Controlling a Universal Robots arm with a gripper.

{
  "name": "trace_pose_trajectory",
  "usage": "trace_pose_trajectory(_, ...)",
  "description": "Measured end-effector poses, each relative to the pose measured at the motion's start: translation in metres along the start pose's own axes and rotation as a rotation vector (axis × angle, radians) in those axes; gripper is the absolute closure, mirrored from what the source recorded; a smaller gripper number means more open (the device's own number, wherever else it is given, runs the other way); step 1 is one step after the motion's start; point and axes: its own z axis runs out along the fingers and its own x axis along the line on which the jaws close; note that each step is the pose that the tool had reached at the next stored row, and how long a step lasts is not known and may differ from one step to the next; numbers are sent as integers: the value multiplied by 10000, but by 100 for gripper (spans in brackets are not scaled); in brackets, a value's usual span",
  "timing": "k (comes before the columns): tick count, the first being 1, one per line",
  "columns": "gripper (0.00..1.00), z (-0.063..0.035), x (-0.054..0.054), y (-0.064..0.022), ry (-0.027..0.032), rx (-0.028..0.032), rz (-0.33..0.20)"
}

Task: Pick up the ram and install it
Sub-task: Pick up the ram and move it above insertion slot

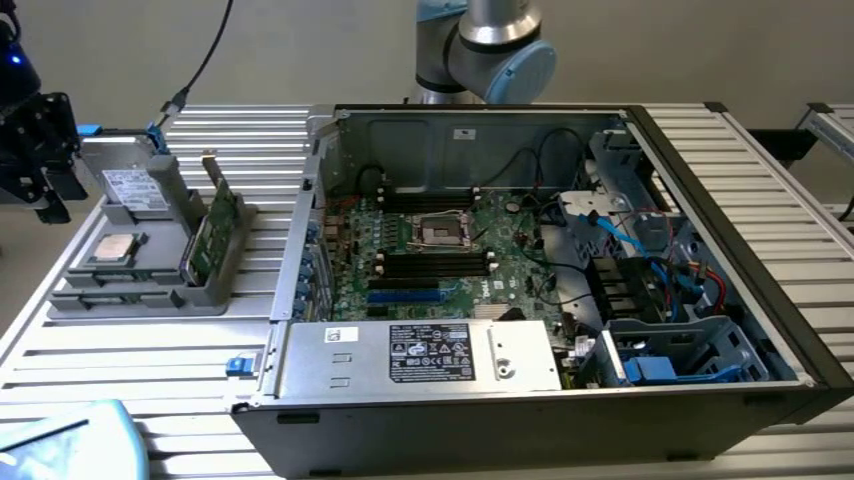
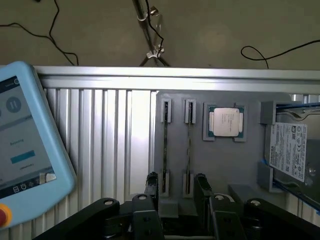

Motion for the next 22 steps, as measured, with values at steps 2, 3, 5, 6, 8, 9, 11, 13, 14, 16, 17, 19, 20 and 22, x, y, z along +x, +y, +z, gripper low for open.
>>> trace_pose_trajectory(2, 58, 37, 14, 3, 0, 0, -3)
trace_pose_trajectory(3, 58, 55, 20, 5, 0, 1, -5)
trace_pose_trajectory(5, 58, 94, 34, 8, 0, 0, -8)
trace_pose_trajectory(6, 58, 112, 40, 9, 1, 0, -9)
trace_pose_trajectory(8, 58, 148, 54, 12, 1, -2, -11)
trace_pose_trajectory(9, 58, 167, 61, 13, 1, -1, -11)
trace_pose_trajectory(11, 58, 205, 74, 16, 1, 0, -13)
trace_pose_trajectory(13, 58, 242, 88, 19, 1, 0, -15)
trace_pose_trajectory(14, 58, 260, 95, 20, 1, 0, -16)
trace_pose_trajectory(16, 58, 297, 108, 22, 1, 0, -18)
trace_pose_trajectory(17, 58, 316, 114, 23, 0, 1, -18)
trace_pose_trajectory(19, 58, 352, 126, 24, 0, 1, -20)
trace_pose_trajectory(20, 58, 371, 132, 25, 0, 1, -21)
trace_pose_trajectory(22, 58, 409, 144, 26, 0, 0, -21)
